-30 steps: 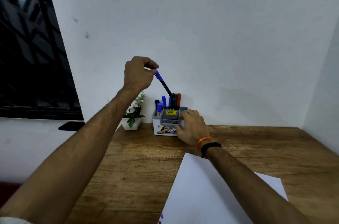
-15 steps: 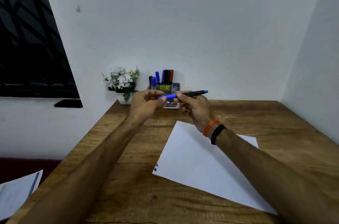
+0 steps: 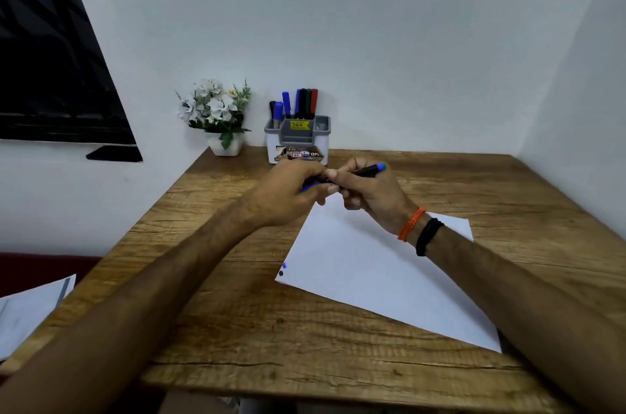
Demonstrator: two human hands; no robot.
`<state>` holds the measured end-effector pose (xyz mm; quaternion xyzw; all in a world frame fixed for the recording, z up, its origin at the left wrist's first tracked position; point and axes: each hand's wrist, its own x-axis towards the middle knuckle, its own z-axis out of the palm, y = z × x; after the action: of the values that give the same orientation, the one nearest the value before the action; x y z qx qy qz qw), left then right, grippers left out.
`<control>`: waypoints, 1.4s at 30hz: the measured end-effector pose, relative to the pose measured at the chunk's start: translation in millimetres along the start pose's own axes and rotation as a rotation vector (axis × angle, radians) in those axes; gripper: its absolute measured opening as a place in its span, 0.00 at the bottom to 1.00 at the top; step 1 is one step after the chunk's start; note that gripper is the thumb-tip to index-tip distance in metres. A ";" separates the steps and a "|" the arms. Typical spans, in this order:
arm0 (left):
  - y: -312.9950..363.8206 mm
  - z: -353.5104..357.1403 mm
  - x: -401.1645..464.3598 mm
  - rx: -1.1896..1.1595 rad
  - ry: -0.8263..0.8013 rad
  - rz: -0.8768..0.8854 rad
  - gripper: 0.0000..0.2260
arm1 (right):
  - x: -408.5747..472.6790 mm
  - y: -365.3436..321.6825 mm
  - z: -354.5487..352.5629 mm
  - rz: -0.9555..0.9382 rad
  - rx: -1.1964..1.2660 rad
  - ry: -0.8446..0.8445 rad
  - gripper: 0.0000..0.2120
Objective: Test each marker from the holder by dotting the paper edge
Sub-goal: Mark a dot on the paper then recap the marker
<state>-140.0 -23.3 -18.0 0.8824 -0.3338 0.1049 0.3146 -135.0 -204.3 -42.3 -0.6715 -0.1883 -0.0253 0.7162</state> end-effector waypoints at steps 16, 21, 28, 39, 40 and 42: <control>-11.0 17.1 -7.5 -0.023 0.090 0.094 0.09 | -1.3 7.2 -4.1 0.005 0.145 -0.133 0.12; -18.8 5.4 -8.9 -0.073 -0.020 -0.086 0.14 | 1.6 6.9 -4.6 0.069 0.203 -0.112 0.07; -48.6 -3.5 -18.1 -0.078 -0.230 -0.284 0.17 | -7.1 9.1 2.1 0.089 0.069 -0.318 0.13; -58.0 3.7 -21.0 -0.048 -0.317 -0.187 0.16 | -18.5 21.6 32.7 0.134 -0.126 -0.477 0.10; -57.6 2.7 -20.4 -0.063 -0.322 -0.193 0.17 | -20.7 23.9 32.7 0.122 -0.155 -0.469 0.10; -59.0 0.3 -18.7 -0.089 -0.361 -0.194 0.18 | -23.0 26.9 31.4 0.101 -0.191 -0.460 0.07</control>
<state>-115.5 20.5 -54.3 0.9002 -0.3025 -0.1007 0.2968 -155.9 -176.2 -74.0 -0.7326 -0.3096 0.1463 0.5883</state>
